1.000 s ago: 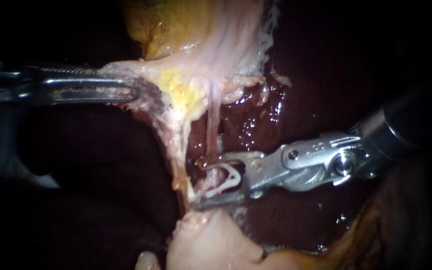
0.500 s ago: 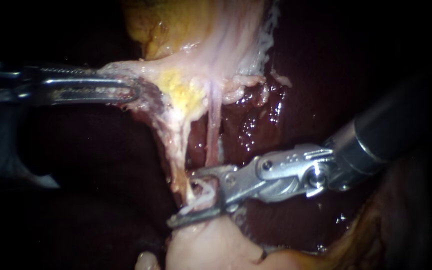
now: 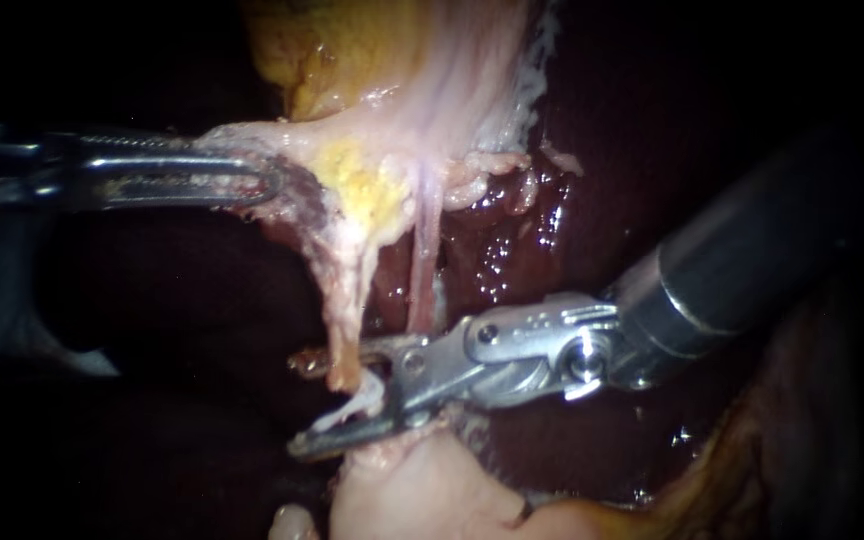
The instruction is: Clipping first clip left tube
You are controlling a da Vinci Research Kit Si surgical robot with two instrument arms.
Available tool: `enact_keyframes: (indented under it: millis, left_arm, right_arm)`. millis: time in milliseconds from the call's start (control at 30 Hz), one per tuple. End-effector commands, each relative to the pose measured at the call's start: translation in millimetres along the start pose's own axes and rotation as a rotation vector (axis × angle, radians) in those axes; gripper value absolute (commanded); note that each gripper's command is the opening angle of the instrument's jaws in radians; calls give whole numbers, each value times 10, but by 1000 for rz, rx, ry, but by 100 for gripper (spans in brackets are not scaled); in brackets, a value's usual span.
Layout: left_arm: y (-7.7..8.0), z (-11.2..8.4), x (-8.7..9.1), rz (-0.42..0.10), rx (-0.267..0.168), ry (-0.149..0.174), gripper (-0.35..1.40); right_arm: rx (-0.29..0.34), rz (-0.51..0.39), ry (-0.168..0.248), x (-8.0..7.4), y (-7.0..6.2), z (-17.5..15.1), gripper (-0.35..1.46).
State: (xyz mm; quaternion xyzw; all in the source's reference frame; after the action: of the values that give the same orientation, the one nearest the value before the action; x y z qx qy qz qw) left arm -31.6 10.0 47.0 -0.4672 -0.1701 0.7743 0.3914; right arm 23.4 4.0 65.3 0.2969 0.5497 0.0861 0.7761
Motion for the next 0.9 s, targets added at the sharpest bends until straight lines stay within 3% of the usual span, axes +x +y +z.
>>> enact_keyframes:
  millis: [33,367,600,733,900]
  left_arm:
    - [0,0,0,-1,1,0,-35]
    - [-1,0,0,-1,4,1,-35]
    - [-5,0,0,-1,7,1,-35]
    - [-9,0,-1,0,9,1,-35]
    - [-12,0,-1,0,13,2,-35]
  right_arm:
    - [1,0,-2,-1,0,1,44]
    - [20,26,1,-3,-5,4,44]
    - [60,21,14,5,-29,7,44]
    - [101,21,21,16,-43,9,44]
    - [152,47,49,32,-51,7,44]
